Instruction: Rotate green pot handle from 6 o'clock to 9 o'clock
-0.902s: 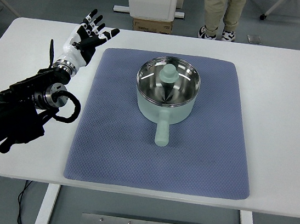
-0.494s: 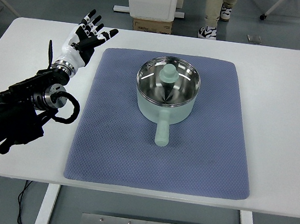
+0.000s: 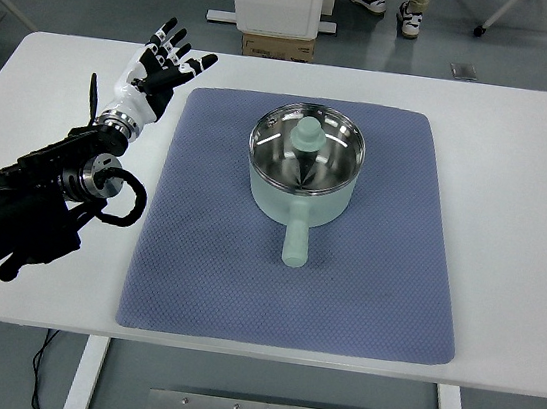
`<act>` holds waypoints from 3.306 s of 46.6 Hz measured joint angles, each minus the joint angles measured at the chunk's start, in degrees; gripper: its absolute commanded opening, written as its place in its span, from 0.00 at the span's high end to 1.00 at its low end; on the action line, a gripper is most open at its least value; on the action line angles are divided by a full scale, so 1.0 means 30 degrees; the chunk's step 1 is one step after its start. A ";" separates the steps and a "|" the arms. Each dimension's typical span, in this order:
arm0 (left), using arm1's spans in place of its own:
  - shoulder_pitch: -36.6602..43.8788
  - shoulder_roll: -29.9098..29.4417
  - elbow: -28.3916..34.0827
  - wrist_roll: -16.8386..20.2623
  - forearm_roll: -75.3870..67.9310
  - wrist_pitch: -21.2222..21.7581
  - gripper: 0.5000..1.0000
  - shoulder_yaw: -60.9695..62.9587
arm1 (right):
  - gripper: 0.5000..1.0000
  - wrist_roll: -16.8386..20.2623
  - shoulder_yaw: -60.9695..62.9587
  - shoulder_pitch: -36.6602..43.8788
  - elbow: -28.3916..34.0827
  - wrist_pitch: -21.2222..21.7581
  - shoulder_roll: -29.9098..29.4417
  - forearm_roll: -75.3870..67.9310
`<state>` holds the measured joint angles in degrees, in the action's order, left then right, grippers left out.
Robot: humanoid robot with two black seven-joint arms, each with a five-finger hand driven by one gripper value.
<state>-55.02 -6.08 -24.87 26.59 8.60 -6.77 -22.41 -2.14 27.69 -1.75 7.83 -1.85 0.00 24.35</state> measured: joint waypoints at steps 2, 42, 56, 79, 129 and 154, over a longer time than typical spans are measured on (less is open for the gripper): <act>0.0001 0.0003 0.0000 0.0010 0.0001 0.0002 0.00 0.0000 | 0.00 0.0000 0.0000 -0.0001 0.0000 0.0000 0.0000 0.0000; 0.0121 -0.0022 0.0000 -0.0015 -0.0166 -0.0290 0.00 -0.0001 | 0.00 -0.0002 0.0000 -0.0003 0.0003 0.0000 0.0000 -0.0004; 0.0045 -0.0189 0.0000 -0.0016 -0.0228 -0.0276 0.00 -0.0049 | 0.00 0.0001 0.0000 -0.0003 -0.0004 0.0000 0.0000 0.0000; -0.0576 -0.0995 -0.1014 -0.0017 -0.0174 -0.0228 0.00 -0.0078 | 0.00 0.0005 0.0000 -0.0001 0.0004 0.0001 0.0000 0.0002; -0.3525 -0.5248 -0.7577 0.2092 -0.2465 -0.0260 0.00 -0.1409 | 0.00 -0.0002 0.0000 -0.0004 0.0002 0.0000 0.0000 0.0000; -0.4830 -0.6256 -1.1352 0.2801 -0.8519 0.1199 0.00 -0.1429 | 0.00 0.0003 0.0000 -0.0004 -0.0002 -0.0001 0.0000 0.0000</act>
<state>-69.51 -24.85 -58.93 34.99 -16.95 -3.18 -26.69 -2.13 27.69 -1.76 7.83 -1.85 0.00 24.35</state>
